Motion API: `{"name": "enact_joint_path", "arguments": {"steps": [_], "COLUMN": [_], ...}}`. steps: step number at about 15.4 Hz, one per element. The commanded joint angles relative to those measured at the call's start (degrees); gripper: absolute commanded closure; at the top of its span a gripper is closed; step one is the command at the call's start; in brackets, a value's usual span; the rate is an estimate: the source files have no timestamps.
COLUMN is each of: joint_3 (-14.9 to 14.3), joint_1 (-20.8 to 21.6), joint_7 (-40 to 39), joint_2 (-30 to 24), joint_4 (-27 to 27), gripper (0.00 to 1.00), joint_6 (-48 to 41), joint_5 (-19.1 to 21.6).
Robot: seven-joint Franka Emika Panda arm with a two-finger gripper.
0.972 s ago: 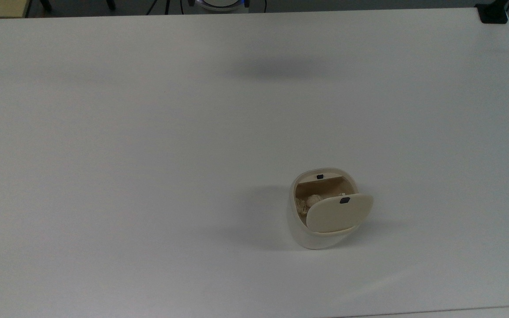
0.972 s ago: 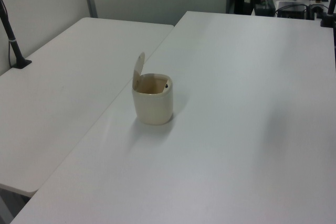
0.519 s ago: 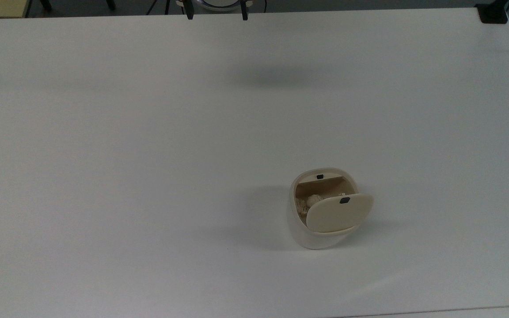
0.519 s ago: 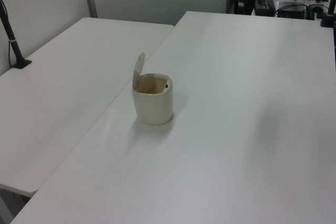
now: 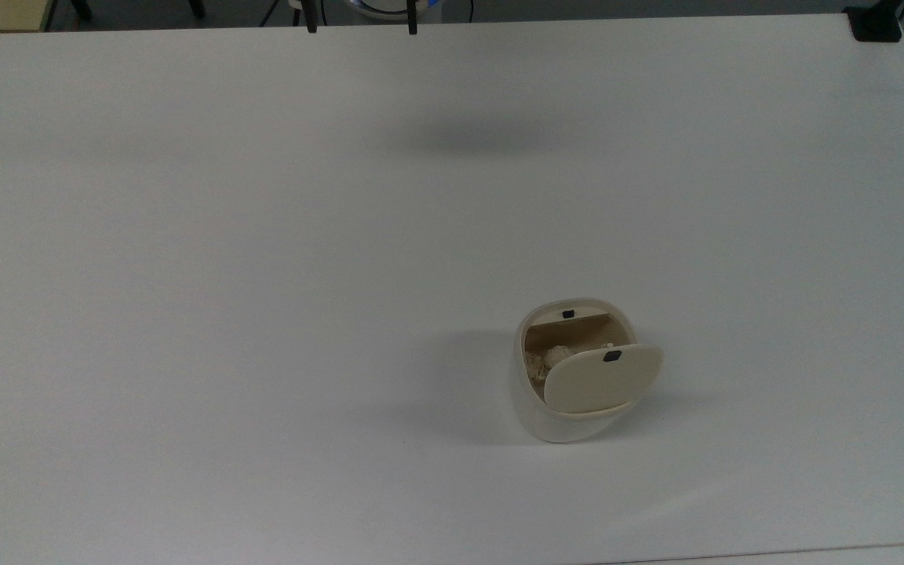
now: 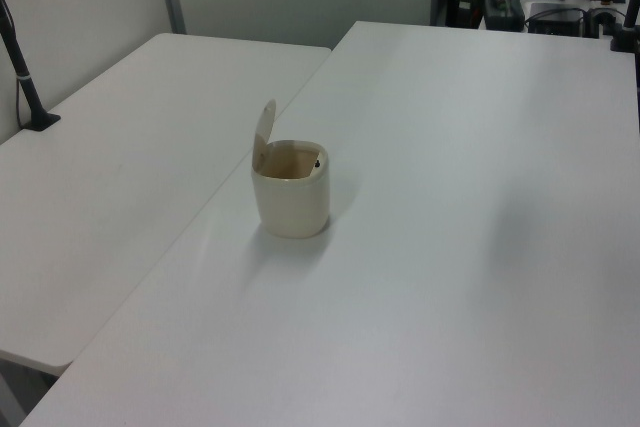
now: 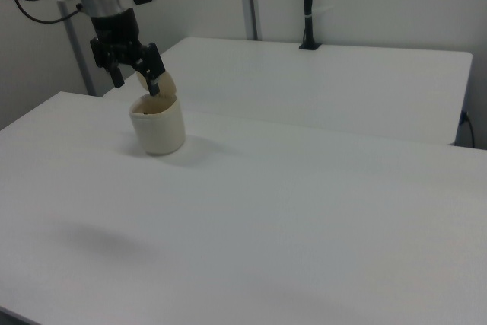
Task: Open the trash bin
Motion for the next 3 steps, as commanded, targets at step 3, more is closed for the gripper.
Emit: {"name": "enact_joint_path", "arguments": {"steps": [3], "joint_3": [-1.1], "joint_1": [1.1], "joint_7": [-1.0], "joint_2": [-0.5], "joint_4": [0.5], "gripper": [0.0], "joint_6": [-1.8], "joint_5": [-1.2]}}
